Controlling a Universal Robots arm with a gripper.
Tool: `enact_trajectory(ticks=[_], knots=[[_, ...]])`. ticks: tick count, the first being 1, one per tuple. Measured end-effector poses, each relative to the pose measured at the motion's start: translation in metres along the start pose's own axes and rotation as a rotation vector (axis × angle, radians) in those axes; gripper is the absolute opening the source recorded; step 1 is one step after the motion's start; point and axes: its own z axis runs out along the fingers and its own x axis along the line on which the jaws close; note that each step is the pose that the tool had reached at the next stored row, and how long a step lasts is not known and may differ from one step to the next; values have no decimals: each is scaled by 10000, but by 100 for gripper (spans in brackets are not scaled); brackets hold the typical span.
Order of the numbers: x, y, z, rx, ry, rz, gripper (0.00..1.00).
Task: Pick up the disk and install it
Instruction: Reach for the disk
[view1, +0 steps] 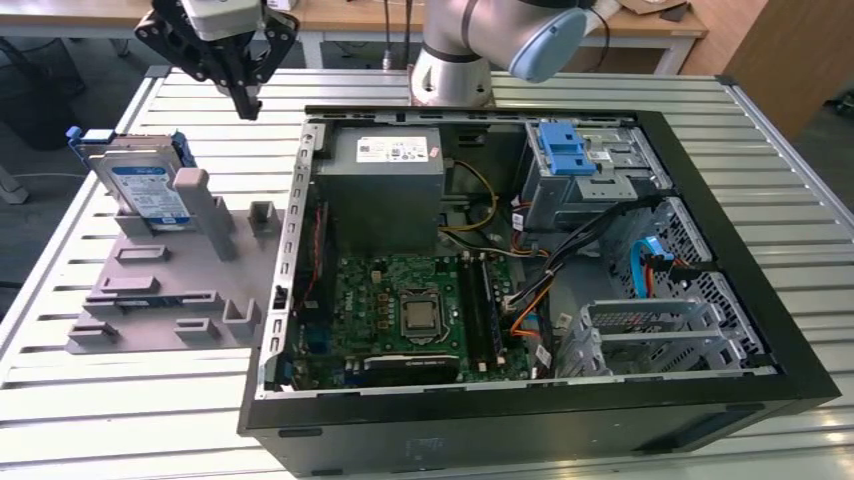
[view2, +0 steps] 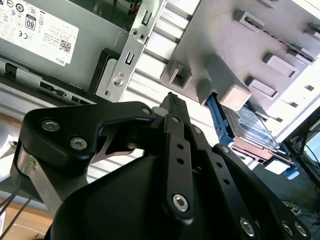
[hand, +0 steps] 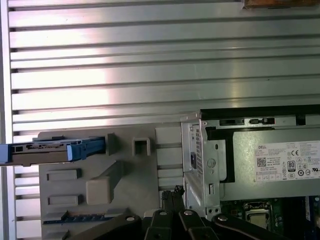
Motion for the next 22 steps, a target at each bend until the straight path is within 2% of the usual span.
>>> enact_trajectory(ticks=[6, 22], knots=[[44, 5, 2, -7, 13, -288, 11], [289, 54, 10, -7, 13, -298, 11]])
